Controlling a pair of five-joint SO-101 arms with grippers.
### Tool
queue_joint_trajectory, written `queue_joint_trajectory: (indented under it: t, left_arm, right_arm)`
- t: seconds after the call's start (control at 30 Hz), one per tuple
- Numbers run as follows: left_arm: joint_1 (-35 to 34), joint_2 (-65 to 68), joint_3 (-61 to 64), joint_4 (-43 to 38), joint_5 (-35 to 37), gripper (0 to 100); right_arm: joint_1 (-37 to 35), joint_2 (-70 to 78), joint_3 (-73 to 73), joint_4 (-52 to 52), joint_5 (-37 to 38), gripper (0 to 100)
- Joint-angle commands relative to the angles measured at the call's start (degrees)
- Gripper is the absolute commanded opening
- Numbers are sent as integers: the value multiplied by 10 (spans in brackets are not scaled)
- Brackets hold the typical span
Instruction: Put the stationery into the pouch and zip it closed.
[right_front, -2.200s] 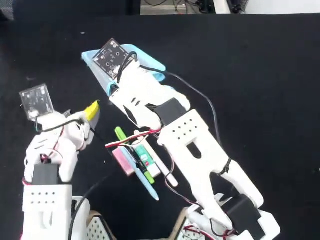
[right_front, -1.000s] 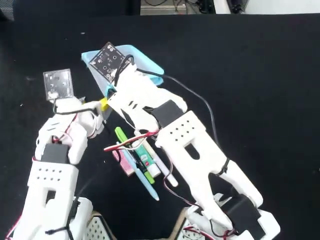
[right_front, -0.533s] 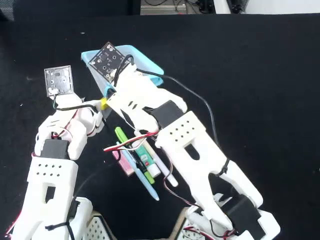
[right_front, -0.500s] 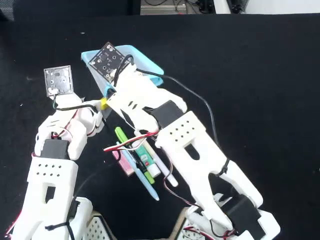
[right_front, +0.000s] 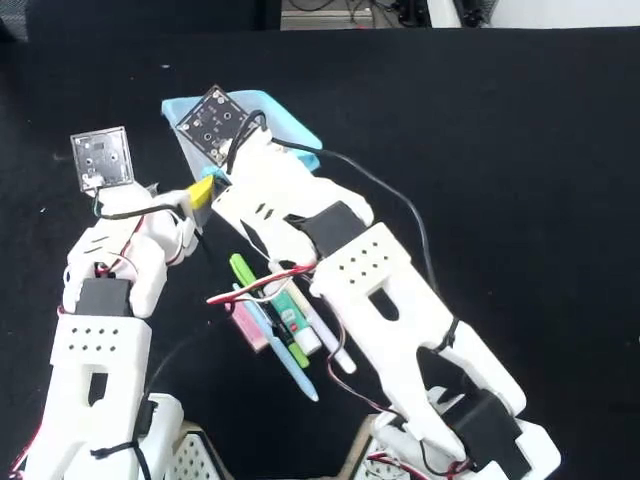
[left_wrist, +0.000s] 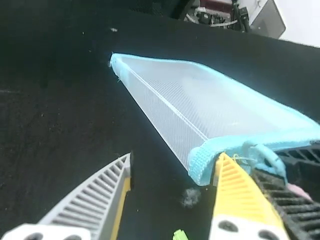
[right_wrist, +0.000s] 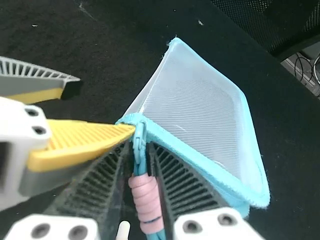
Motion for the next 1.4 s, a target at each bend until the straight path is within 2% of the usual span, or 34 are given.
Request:
queue_joint_trajectory:
  t: [0.0, 0.1, 0.27, 0.4, 0.47, 0.63, 0.87, 1.07, 1.23, 1.3, 1.37]
  left_arm:
    - [-7, -1, 0, -25, 5, 266]
    - [-7, -2, 15, -40, 5, 241]
    - [20, -6, 15, -37, 5, 37]
    - [35, -7, 9, -38, 14, 30]
    - [35, -7, -12, -26, 47, 32]
    - [35, -1, -152, 108, 85, 32]
    - [7, 34, -377, 287, 83, 33]
    - [29, 171, -493, 403, 51, 34]
    - [27, 288, -645, 521, 49, 33]
    - [27, 330, -691, 555, 49, 34]
    - [27, 363, -722, 578, 49, 35]
  right_arm:
    - [-7, -28, -3, -1, -2, 11]
    - [-7, -27, -3, -1, -2, 11]
    - [-7, -25, -2, -1, -2, 11]
    - [-5, -31, -2, 1, -2, 11]
    - [-4, -42, 0, 1, -2, 11]
    - [-4, -110, -4, 9, -2, 11]
    - [48, -187, -102, 110, -5, 10]
    - [54, -186, -197, 214, -6, 10]
    - [53, -185, -190, 246, -9, 11]
    - [47, -185, -167, 248, -47, 15]
    - [18, -187, -137, 244, -88, 68]
